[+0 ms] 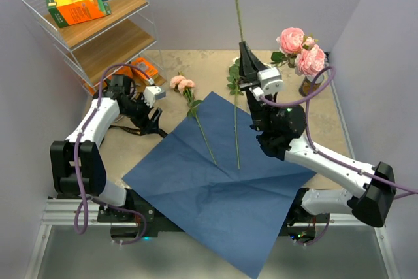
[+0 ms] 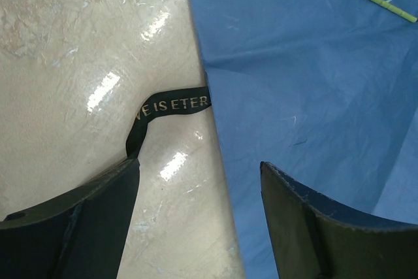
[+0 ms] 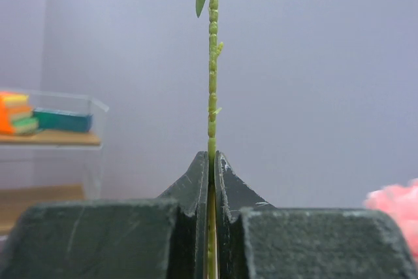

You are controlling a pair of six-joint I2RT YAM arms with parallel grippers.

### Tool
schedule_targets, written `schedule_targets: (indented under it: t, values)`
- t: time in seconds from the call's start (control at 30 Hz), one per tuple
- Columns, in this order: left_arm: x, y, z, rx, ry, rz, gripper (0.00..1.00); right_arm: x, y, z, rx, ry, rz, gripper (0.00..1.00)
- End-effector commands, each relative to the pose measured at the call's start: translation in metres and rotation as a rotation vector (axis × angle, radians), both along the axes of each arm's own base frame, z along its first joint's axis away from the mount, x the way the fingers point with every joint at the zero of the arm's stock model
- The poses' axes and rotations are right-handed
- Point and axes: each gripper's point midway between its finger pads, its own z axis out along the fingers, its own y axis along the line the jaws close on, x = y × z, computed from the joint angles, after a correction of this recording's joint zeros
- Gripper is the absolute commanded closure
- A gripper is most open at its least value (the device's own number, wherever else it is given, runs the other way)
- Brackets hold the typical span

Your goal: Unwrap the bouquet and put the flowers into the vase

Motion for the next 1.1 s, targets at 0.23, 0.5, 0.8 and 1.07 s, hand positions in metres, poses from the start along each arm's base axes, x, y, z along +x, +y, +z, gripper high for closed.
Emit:
schedule_targets:
  t: [0.23, 0.5, 0.8, 1.07]
  values:
    - [0.027, -0.007, 0.010, -0.052, -0.036, -0.033, 0.22, 0.001, -0.069, 0.030, 0.149, -0.307, -0.414, 1.00]
    - [0.039, -0.011, 0.022, -0.075, -0.077, -0.070, 0.22, 0.046, -0.082, 0.022, 0.220, -0.355, -0.496, 1.00]
    - [0.051, -0.035, 0.067, -0.221, -0.140, -0.064, 0.22, 0.031, -0.042, 0.013, 0.161, -0.289, -0.275, 1.00]
    - [0.063, -0.095, 0.131, -0.287, -0.258, -0.095, 0.23, -0.009, 0.025, 0.002, 0.159, -0.015, 0.316, 1.00]
